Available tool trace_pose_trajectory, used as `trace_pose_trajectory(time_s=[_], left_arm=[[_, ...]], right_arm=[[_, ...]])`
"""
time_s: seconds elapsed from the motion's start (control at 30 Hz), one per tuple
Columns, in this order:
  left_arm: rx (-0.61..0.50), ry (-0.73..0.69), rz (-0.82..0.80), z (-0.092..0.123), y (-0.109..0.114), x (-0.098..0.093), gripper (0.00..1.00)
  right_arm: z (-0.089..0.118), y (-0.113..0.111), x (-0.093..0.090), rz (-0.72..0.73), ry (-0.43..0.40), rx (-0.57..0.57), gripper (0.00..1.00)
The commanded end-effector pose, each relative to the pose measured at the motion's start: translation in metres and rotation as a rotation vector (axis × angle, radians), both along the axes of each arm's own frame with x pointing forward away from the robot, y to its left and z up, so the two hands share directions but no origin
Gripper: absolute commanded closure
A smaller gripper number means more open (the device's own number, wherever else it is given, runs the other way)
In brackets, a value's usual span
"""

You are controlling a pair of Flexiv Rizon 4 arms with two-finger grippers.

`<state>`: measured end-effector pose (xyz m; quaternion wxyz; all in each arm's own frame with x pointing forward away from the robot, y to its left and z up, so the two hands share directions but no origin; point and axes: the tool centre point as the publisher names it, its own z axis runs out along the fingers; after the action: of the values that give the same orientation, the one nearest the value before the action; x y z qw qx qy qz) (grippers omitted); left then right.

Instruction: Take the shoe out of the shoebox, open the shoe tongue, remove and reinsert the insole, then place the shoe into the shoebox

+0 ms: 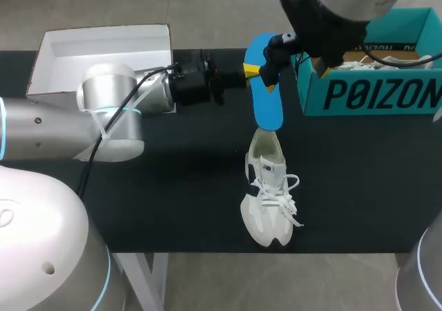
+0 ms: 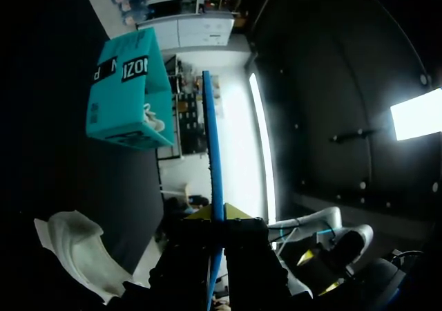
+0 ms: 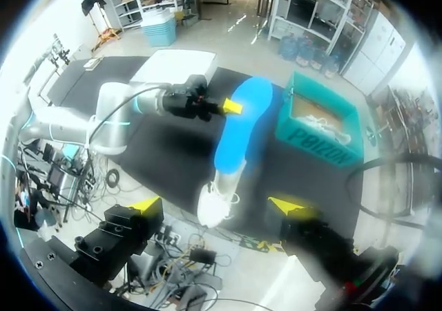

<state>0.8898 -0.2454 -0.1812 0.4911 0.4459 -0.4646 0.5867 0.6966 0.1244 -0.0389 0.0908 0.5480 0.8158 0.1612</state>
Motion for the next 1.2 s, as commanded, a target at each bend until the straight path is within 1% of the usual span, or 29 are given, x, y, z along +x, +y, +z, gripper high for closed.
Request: trace_pose_trajectory(time_s=[0.03, 0.07, 0.1, 0.17, 0.2, 0.23, 0.27, 0.3, 0.33, 0.37, 0.43, 0.47, 0.53, 0.57, 0.6, 0.63, 0.67, 1.2], left_arm=[[0.002, 0.000, 0.004, 0.000, -0.001, -0.001, 1.00], [0.002, 0.000, 0.004, 0.000, -0.001, -0.001, 1.00], [-0.024, -0.084, 0.027, 0.003, -0.001, -0.001, 1.00], [0.094, -0.254, 0.038, 0.002, 0.003, -0.002, 1.00], [0.129, -0.381, -0.002, 0.002, 0.003, -0.004, 1.00], [0.129, -0.468, -0.037, 0.003, 0.000, -0.009, 1.00], [0.170, -0.512, -0.030, 0.001, 0.000, -0.012, 1.00], [0.179, -0.583, -0.023, -0.001, 0.003, -0.016, 1.00], [0.153, -0.633, -0.018, -0.001, 0.004, -0.020, 1.00], [0.192, -0.658, -0.006, -0.003, 0.007, -0.023, 1.00], [0.198, -0.705, -0.027, -0.005, 0.010, -0.027, 1.00], [0.229, -0.724, -0.024, -0.005, 0.011, -0.030, 1.00], [0.232, -0.780, -0.010, -0.004, 0.014, -0.034, 1.00], [0.247, -0.799, -0.003, -0.002, 0.014, -0.037, 1.00], [0.234, -0.818, -0.005, 0.002, 0.009, -0.047, 1.00], [0.273, -0.836, 0.008, 0.003, 0.009, -0.049, 1.00], [0.295, -0.850, 0.001, 0.003, 0.012, -0.045, 1.00], [0.295, -0.850, 0.001, 0.003, 0.012, -0.045, 1.00]], right_arm=[[0.000, 0.001, 0.002, 0.000, 0.003, 0.000, 0.00], [0.000, 0.001, 0.002, 0.000, 0.003, 0.000, 0.00], [0.000, 0.001, 0.002, 0.000, 0.003, 0.000, 0.00], [0.000, 0.001, 0.002, 0.000, 0.003, 0.000, 0.00], [0.000, 0.001, 0.002, 0.000, 0.003, 0.000, 0.00], [0.000, 0.001, 0.002, 0.000, 0.003, 0.000, 0.00], [0.000, 0.001, 0.002, 0.000, 0.003, 0.000, 0.00], [0.000, 0.001, 0.002, 0.000, 0.003, 0.000, 0.00], [0.000, 0.001, 0.002, 0.000, 0.003, 0.000, 0.00], [0.000, 0.001, 0.002, 0.000, 0.003, 0.000, 0.00], [0.000, 0.001, 0.002, 0.000, 0.003, 0.000, 0.00], [0.000, 0.001, 0.002, 0.000, 0.003, 0.000, 0.00], [0.000, 0.001, 0.002, 0.000, 0.003, 0.000, 0.00], [0.000, 0.001, 0.002, 0.000, 0.003, 0.000, 0.00], [0.000, 0.001, 0.002, 0.000, 0.003, 0.000, 0.00], [0.000, 0.001, 0.002, 0.000, 0.003, 0.000, 0.00], [0.000, 0.001, 0.002, 0.000, 0.003, 0.000, 0.00], [0.000, 0.001, 0.002, 0.000, 0.003, 0.000, 0.00]])
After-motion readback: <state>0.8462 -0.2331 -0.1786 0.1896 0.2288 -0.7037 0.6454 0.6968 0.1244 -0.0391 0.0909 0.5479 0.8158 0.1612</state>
